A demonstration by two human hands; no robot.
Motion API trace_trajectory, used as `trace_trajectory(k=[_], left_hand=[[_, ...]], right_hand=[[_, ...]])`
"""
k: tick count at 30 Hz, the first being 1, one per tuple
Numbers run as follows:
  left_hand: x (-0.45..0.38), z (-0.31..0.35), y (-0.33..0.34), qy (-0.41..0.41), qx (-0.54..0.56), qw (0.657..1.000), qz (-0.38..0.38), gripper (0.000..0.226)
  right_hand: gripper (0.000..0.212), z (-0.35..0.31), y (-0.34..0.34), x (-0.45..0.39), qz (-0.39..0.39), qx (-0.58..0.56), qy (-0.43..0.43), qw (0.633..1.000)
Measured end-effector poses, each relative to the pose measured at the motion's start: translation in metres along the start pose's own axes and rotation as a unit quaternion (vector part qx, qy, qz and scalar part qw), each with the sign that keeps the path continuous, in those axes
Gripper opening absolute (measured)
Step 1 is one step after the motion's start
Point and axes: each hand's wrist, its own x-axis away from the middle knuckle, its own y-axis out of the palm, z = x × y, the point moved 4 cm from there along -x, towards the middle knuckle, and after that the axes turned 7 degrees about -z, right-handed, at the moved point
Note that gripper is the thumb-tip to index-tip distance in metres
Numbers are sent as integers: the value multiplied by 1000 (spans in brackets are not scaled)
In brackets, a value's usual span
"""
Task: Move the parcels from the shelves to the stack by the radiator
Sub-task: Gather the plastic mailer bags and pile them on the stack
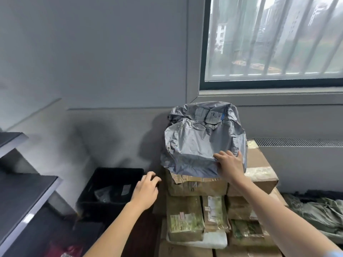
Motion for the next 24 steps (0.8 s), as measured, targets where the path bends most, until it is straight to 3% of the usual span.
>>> trace_trajectory(k=[6,11,12,14,16,19,24], left_hand=[[-15,6,30,-95,62,992,-48,33],[11,37,67,-201,112,970,-74,32],[19,43,75,-223,120,964,-82,32],[35,53,90,-261,141,950,-101,32],[52,58,101,-295,160,934,-120,31],[82,54,103,-358,186,909,-103,30],[169,32,97,-470,242,849,-15,29]], right_hand=[[23,4,22,-62,-73,6,-87,994],[7,9,58,-89,-219,72,-134,964],[15,9,66,-91,-235,84,-141,958],[67,-2,76,-92,-240,106,-195,945],[89,-30,68,-86,-166,83,-279,942],[66,-89,52,-59,-112,46,-393,912],[41,-185,65,16,-159,78,-532,828]])
